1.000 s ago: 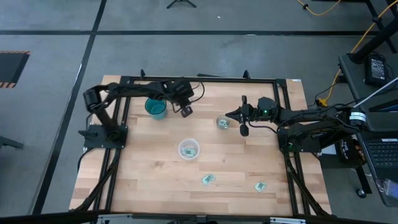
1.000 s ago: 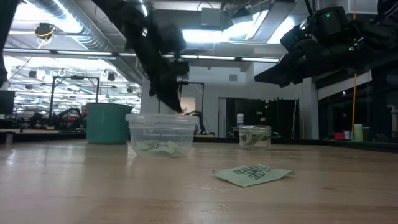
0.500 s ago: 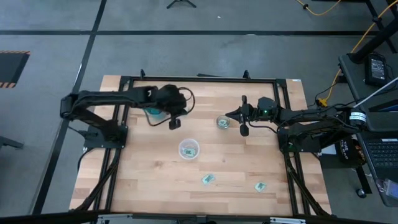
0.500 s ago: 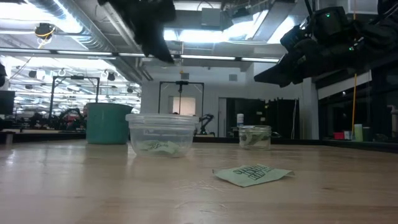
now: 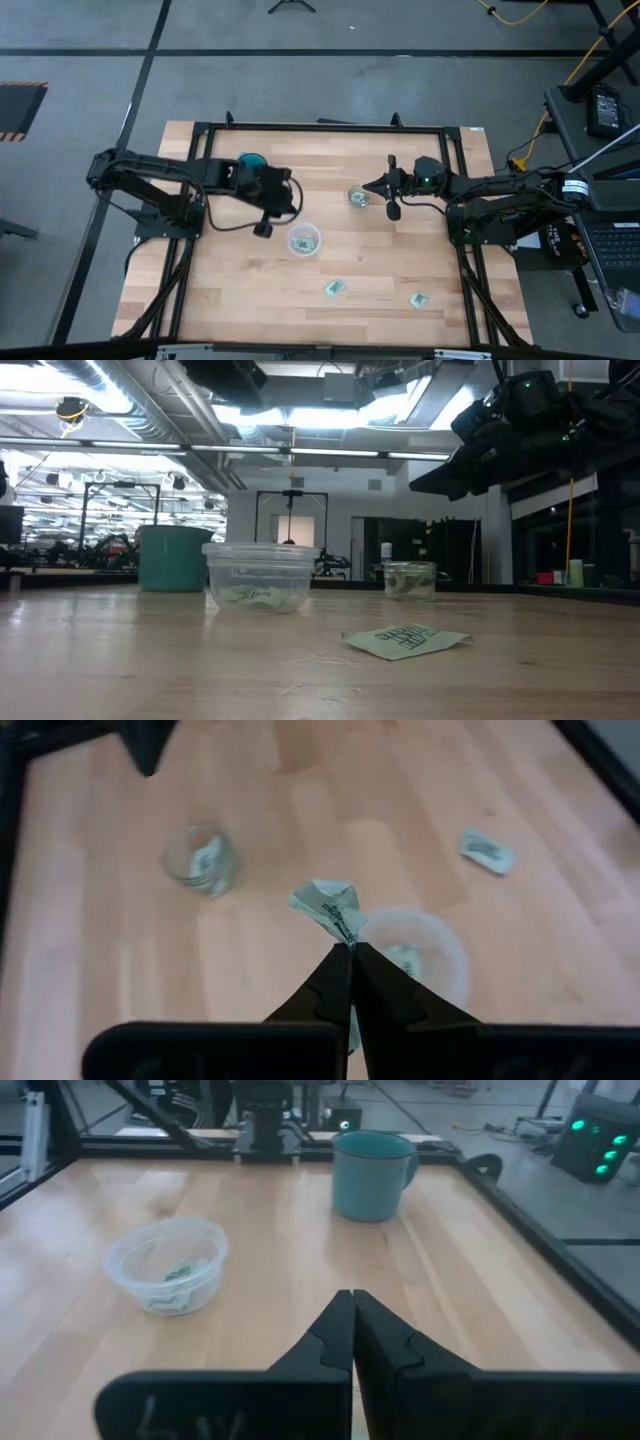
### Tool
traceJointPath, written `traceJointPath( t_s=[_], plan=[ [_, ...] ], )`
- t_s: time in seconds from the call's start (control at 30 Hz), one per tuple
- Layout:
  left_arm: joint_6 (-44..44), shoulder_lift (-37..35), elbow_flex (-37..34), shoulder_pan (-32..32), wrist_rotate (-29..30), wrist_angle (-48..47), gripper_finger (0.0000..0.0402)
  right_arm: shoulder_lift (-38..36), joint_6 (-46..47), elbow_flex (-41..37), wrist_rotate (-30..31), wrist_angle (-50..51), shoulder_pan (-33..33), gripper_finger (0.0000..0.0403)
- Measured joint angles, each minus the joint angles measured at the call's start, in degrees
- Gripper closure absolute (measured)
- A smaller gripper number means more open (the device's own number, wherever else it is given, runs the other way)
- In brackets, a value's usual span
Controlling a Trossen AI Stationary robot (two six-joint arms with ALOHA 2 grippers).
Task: Pick and place Stevia / Truvia into bins
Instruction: Put the white stevia packet into the transparent plastic container
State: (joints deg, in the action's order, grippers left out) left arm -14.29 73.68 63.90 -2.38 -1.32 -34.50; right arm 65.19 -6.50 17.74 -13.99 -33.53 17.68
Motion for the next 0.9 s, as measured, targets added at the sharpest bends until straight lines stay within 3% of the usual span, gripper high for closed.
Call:
traceJointPath(
  t_s=[0.4, 0.5, 0.67, 0.9],
  plan=[
    [7.53, 2.24, 0.02, -9.56, 0.70, 5.66, 0.0398, 0.00, 0.02, 0.00, -0.27, 2.00, -2.80, 0.0397],
    [7.59, 4.47, 0.02, -10.85, 1.37, 6.76, 0.0398, 0.00, 0.02, 0.00, -0.27, 2.09, -3.88, 0.0397],
    [7.75, 9.99, 0.02, -11.38, 7.22, 7.99, 0.0398, 0.00, 0.02, 0.00, -0.28, 2.00, -5.62, 0.0397],
    [8.66, 18.15, 0.02, -11.11, 7.68, 9.12, 0.0398, 0.00, 0.02, 0.00, -0.27, 1.98, -7.29, 0.0397]
  ],
)
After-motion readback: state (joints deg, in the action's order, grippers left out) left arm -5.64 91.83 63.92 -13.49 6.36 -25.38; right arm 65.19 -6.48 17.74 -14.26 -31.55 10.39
